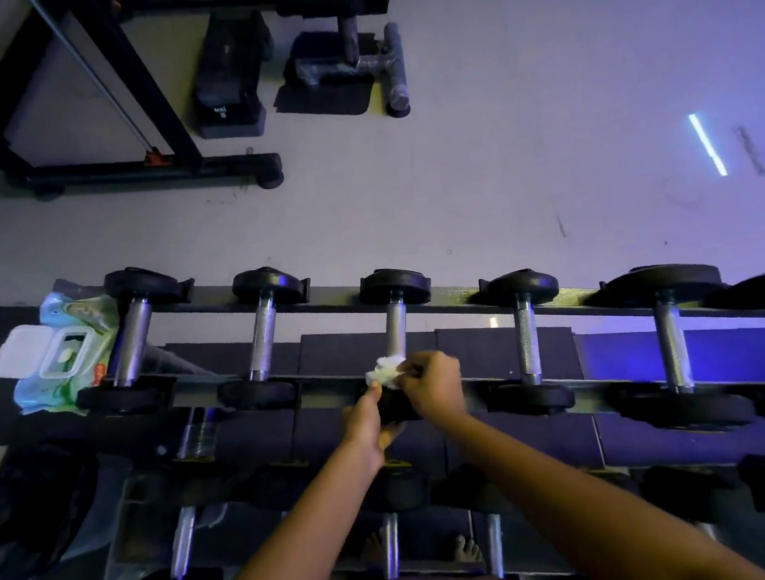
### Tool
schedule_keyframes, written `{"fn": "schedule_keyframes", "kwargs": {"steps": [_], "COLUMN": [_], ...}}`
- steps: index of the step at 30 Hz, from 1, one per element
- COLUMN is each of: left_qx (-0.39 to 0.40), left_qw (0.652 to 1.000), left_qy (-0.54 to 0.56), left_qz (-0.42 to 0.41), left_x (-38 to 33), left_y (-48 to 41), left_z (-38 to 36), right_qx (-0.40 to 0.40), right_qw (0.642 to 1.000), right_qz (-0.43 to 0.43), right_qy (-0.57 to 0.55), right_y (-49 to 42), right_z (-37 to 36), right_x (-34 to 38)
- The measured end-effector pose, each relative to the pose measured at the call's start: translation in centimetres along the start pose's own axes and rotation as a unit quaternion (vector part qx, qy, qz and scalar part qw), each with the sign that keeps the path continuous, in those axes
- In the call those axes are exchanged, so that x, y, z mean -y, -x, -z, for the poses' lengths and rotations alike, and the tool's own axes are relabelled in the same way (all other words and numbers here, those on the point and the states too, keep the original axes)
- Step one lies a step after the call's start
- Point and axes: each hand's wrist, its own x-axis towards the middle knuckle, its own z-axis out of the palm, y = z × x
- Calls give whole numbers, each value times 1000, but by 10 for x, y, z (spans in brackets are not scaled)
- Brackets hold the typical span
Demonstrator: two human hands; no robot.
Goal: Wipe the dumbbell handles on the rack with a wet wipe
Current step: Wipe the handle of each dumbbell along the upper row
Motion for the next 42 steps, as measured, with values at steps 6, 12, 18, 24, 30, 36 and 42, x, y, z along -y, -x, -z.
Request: {"fn": "schedule_keyframes", "kwargs": {"steps": [6,12,18,24,30,36,42], "left_qx": [-19,3,66,80,70,23,-15], "left_qw": [996,964,920,886,873,876,892], "left_qy": [-70,-209,-294,-351,-367,-360,-317], "left_qz": [-58,-165,-252,-293,-313,-319,-322], "left_x": [-14,-5,8,18,37,78,119], "left_y": [25,54,86,105,116,127,144], "left_z": [-5,6,7,9,-2,-36,-82], "right_qx": [-69,-131,-176,-191,-175,-149,-102], "right_qw": [996,986,976,970,971,974,983], "right_qz": [6,7,13,9,17,43,68], "right_qy": [-47,-104,-130,-151,-163,-166,-138], "right_y": [15,48,85,112,121,114,99], "right_z": [25,54,61,65,85,129,182], "right_x": [8,5,-8,-20,-38,-78,-115]}}
